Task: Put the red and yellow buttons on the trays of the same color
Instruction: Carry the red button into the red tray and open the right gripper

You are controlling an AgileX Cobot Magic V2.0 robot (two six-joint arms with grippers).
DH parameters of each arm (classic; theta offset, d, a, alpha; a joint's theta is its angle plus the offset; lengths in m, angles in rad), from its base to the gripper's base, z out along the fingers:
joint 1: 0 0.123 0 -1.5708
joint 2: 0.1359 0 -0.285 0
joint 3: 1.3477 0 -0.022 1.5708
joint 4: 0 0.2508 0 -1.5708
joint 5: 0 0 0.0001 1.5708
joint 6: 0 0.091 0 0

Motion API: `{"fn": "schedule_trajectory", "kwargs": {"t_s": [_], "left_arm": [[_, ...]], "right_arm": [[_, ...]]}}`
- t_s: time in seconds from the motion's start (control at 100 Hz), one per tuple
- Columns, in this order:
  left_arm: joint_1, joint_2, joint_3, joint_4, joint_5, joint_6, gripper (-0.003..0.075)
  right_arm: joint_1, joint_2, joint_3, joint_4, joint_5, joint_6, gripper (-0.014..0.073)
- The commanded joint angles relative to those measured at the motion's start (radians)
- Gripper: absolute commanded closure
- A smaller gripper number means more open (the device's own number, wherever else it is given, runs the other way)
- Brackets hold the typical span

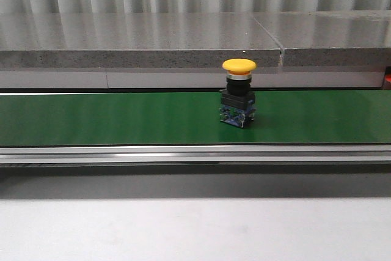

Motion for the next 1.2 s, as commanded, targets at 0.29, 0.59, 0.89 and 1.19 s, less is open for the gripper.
{"fn": "schedule_trajectory", "kwargs": {"t_s": [0.29, 0.59, 0.89, 1.19], "left_arm": [[-0.009, 0.006, -0.025, -0.021, -0.065, -0.003, 0.0741], [-0.009, 0.006, -0.025, -0.021, -0.065, -0.003, 0.0741], [-0.009, 0.006, -0.025, -0.021, -0.065, -0.003, 0.0741], [-0.009, 0.006, -0.025, -0.021, -0.065, -0.003, 0.0741]], "right_arm": [[-0.005, -0.055, -0.032, 0.030, -0.023, -0.012, 0.0075], [-0.005, -0.140, -0.013, 0.030, -0.012, -0.101, 0.0075], [0.038, -0.345, 0.145, 0.026, -0.119, -0.200, 0.0075], [0.162, -0.536, 0.284, 0.001, -0.134, -0.202, 0.0075]]}}
